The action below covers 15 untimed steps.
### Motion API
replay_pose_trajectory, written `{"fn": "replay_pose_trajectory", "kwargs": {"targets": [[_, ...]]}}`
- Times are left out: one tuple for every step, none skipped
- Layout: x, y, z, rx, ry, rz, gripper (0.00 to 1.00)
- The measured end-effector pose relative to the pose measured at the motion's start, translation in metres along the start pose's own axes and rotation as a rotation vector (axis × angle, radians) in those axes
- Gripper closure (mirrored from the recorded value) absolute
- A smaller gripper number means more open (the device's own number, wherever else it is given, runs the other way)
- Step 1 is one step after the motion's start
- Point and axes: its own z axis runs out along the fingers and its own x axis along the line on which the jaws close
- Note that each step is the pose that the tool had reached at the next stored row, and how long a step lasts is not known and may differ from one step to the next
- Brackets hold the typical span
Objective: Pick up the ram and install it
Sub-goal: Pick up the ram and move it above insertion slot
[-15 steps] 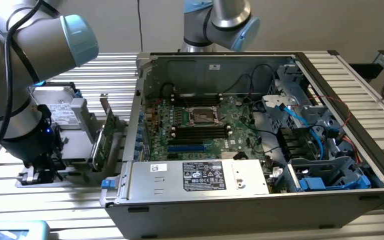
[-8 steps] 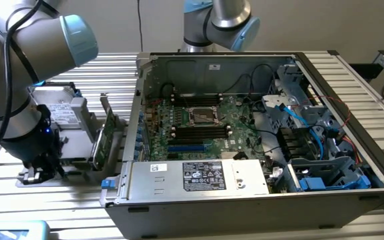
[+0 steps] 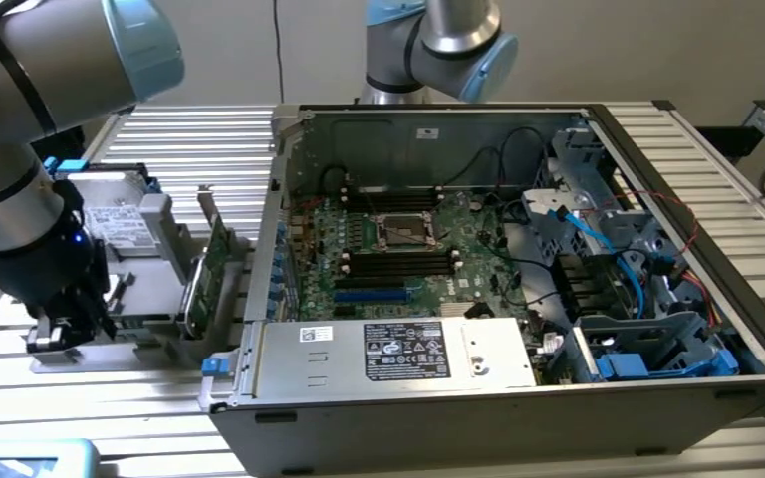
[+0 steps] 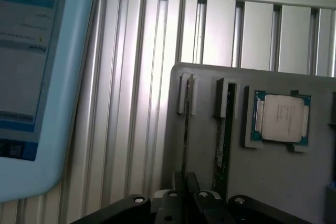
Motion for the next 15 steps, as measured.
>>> {"fn": "replay_pose_trajectory", "kwargs": {"targets": [[0.0, 0.0002, -0.0045, 0.0, -0.0001, 0.0, 0.87], [0.0, 0.0003, -0.0094, 0.0, 0.0, 0.0, 0.87], [0.0, 0.0005, -0.0137, 0.0001, -0.0001, 0.0, 0.87], [0.0, 0.0008, -0.0183, 0.0002, -0.0002, 0.0, 0.87], [0.0, 0.001, -0.0227, 0.0001, -0.0001, 0.0, 0.87], [0.0, 0.0011, -0.0272, 0.0, 0.0, 0.0, 0.87], [0.0, 0.0013, -0.032, 0.0001, -0.0001, 0.0, 0.87], [0.0, 0.0015, -0.0363, 0.0, 0.0, 0.0, 0.87], [0.0, 0.0016, -0.0409, 0.0001, -0.0001, 0.0, 0.87], [0.0, 0.0013, -0.0453, 0.0001, -0.0001, 0.0, 0.87], [0.0, 0.0, -0.0501, 0.0, 0.0, 0.0, 0.87], [0.001, -0.0019, -0.0548, 0.0, -0.0001, 0.0, 0.87], [0.001, -0.0042, -0.0595, 0.0, -0.0001, 0.0, 0.87], [0.002, -0.0066, -0.064, -0.0001, -0.0001, 0.0, 0.87], [0.003, -0.0091, -0.0686, -0.0001, -0.0001, 0.0, 0.87]]}}
